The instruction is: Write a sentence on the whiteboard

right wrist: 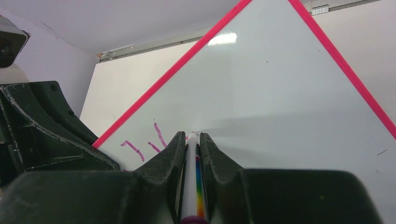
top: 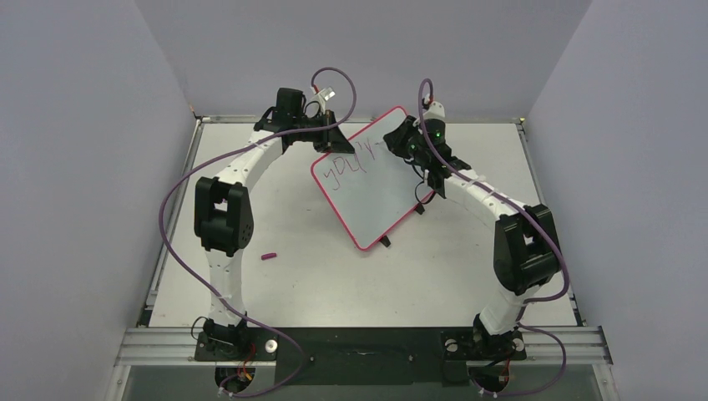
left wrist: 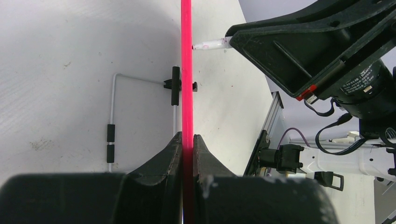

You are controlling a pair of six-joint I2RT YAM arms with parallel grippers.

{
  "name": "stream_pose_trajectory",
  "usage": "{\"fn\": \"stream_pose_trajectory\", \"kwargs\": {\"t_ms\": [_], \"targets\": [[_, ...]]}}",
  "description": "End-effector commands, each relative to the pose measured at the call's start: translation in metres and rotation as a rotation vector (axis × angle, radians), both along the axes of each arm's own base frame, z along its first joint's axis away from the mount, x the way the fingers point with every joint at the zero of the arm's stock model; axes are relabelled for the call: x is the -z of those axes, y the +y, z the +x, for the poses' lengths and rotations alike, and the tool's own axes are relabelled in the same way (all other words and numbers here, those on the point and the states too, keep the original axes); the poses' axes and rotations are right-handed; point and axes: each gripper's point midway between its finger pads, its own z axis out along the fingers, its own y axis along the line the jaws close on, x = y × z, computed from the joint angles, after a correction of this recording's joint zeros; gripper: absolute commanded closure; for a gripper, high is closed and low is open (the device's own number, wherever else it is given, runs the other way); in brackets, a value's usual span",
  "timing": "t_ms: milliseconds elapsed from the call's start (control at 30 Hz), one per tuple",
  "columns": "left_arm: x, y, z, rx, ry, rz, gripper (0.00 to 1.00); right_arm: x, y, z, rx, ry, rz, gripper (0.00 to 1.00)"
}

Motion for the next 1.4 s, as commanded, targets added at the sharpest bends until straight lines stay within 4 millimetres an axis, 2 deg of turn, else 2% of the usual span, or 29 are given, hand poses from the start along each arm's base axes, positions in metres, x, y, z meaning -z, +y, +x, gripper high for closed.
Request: {"fn": "stream_pose_trajectory", "kwargs": {"t_ms": [0,367,800,1100,1367], "targets": [[-0.081,-0.007,-0.018,0.089,-0.165,-0.12,1.0,-0.022,-0.005,0.017,0.021,-0.06,0.02,1.0],[-0.077,-0.007,-0.018,0.088,-0.158,-0.116,1.0,-0.026,0.003,0.023,-0.003,-0.066,0.016,1.0],[-0.076,-0.007,-0.017,0.084,-0.157,-0.113,1.0,-0.028,0.017,0.012,-0.042,-0.075,0.019,1.0],[-0.077,-0.007,-0.016,0.08,-0.157,-0.112,1.0,-0.018,0.023,0.003,-0.053,-0.059,0.005,1.0],[-0.076,-0.007,-0.015,0.073,-0.158,-0.109,1.0,0.002,0.016,-0.01,-0.039,-0.026,-0.014,1.0]]}}
